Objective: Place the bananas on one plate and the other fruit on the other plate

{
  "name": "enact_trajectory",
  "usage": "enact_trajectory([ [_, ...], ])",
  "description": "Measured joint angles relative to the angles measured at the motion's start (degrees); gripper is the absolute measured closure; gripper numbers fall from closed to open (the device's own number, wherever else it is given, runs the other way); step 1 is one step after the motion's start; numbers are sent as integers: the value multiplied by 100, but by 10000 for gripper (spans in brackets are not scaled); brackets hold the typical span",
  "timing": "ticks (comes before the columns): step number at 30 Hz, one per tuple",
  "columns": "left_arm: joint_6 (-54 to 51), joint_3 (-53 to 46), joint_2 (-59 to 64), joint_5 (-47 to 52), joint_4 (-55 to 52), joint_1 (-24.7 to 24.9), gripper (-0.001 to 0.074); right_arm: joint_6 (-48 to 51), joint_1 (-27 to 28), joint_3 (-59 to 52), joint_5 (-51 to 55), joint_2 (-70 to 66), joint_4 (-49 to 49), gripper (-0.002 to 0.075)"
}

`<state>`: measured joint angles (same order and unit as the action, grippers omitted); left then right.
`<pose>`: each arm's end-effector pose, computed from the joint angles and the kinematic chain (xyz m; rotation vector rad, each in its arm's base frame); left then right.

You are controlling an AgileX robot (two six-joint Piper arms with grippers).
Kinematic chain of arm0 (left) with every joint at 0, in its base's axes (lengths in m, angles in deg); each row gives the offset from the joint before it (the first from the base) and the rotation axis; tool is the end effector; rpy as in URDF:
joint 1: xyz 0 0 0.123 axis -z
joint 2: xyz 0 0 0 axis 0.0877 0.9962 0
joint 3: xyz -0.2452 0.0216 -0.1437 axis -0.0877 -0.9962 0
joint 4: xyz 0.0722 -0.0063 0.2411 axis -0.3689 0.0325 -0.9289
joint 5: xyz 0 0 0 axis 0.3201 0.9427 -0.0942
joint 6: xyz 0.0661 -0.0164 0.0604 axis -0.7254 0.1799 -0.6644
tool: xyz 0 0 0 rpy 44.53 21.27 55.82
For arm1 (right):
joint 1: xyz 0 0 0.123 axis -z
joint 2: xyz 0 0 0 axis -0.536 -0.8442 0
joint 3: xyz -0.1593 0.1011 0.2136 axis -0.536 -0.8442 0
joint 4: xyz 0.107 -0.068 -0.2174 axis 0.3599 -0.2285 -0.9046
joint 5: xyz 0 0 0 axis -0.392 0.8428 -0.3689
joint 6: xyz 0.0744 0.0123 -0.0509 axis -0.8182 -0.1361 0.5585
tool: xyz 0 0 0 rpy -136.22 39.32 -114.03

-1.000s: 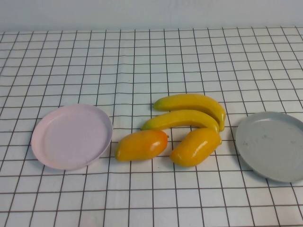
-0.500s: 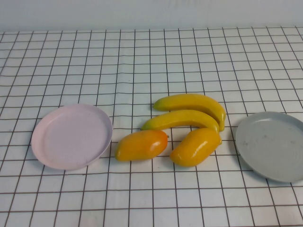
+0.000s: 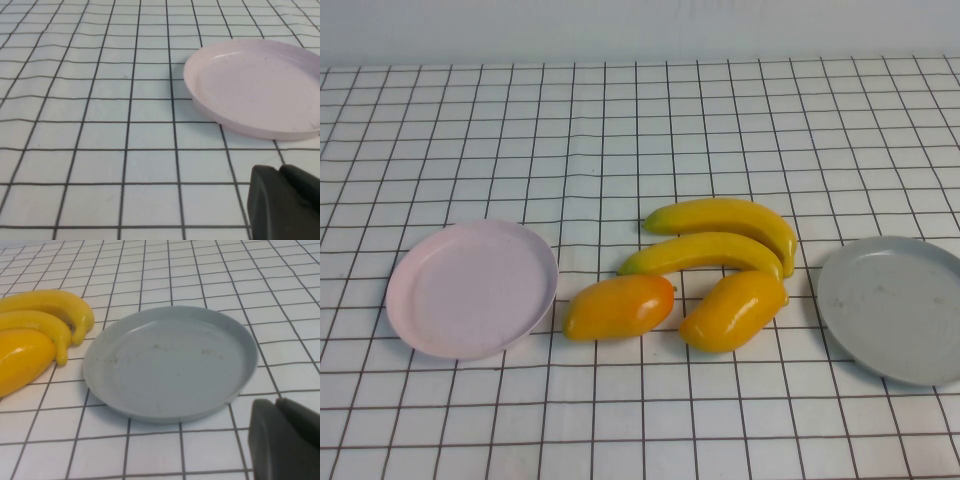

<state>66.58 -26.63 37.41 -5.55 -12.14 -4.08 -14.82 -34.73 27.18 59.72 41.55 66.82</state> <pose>0.0525 -0.0023 0.1717 0.0141 1.8720 -0.0366 0.0529 0.0058 0.1720 0.0556 1.8494 0.1579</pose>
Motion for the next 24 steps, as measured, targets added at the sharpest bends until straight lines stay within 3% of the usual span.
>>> enact_trajectory([
  [6,-124,0,0,0,-571,0,739,0,0,0,0,0,0,741],
  [19,-177,0,0,-53,-681,0,739,0,0,0,0,0,0,741],
  [24,1175,0,0,-912,1299,0,739,0,0,0,0,0,0,741],
])
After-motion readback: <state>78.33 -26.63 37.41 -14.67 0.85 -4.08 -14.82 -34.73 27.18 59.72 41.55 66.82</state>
